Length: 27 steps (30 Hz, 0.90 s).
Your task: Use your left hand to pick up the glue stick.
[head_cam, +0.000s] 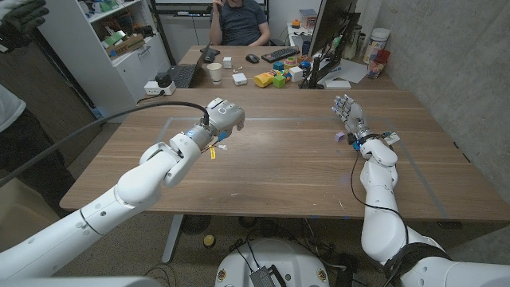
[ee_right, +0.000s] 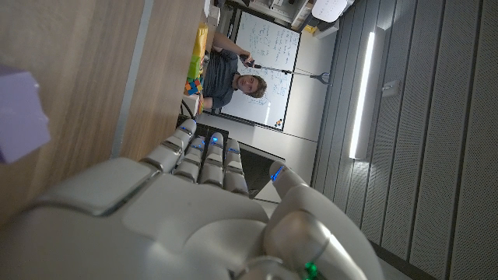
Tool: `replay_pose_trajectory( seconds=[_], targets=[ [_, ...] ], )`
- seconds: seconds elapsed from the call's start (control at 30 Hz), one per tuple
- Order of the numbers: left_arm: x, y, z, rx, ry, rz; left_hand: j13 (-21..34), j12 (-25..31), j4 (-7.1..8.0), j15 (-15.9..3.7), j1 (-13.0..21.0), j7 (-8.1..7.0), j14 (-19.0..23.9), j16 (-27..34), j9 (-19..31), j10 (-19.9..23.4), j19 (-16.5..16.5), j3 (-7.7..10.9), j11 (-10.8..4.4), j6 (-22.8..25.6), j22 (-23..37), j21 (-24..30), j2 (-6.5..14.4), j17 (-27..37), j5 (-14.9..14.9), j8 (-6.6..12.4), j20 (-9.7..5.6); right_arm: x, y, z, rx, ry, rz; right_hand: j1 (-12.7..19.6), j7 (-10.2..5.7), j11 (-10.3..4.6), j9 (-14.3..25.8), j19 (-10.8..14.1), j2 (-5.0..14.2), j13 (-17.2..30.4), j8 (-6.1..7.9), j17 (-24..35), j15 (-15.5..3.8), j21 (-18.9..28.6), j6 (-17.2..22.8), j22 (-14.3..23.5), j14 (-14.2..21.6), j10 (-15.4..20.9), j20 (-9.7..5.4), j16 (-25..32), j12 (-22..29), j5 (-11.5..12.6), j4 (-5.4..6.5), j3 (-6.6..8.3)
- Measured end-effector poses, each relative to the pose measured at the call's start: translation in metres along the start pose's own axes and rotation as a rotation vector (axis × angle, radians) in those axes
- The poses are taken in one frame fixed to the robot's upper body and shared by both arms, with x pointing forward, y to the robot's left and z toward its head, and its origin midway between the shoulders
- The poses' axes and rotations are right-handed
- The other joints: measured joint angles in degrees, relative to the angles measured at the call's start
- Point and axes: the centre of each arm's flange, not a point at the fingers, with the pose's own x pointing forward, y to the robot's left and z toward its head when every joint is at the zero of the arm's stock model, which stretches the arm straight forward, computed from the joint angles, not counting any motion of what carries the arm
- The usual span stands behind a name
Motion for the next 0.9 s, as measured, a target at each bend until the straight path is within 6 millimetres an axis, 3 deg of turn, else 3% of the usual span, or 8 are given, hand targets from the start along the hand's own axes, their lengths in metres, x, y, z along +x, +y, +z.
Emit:
replay_pose_trajectory(
  seconds=[0.9],
  targets=[
    [-0.006, 0.019, -0.009, -0.002, 0.124, 0.148, 0.02, -0.59, 0.00, 0.01, 0.64, -0.09, 0.02, -0.44, 0.15, 0.73, -0.03, -0.49, -0.33, 1.11, -0.14, 2.12, 0.10, -0.26, -0.01, -0.74, 0.03, -0.002, 0.001, 0.001, 0.003, -0.005, 0.001, -0.23, 0.13, -0.02, 0.00, 0.00, -0.23, 0.00, 0.00, -0.01, 0.00, 0.00, -0.13, 0.00, 0.00, -0.02, 0.00, 0.00, 0.00, 0.00, 0.00, 0.00]
  ],
)
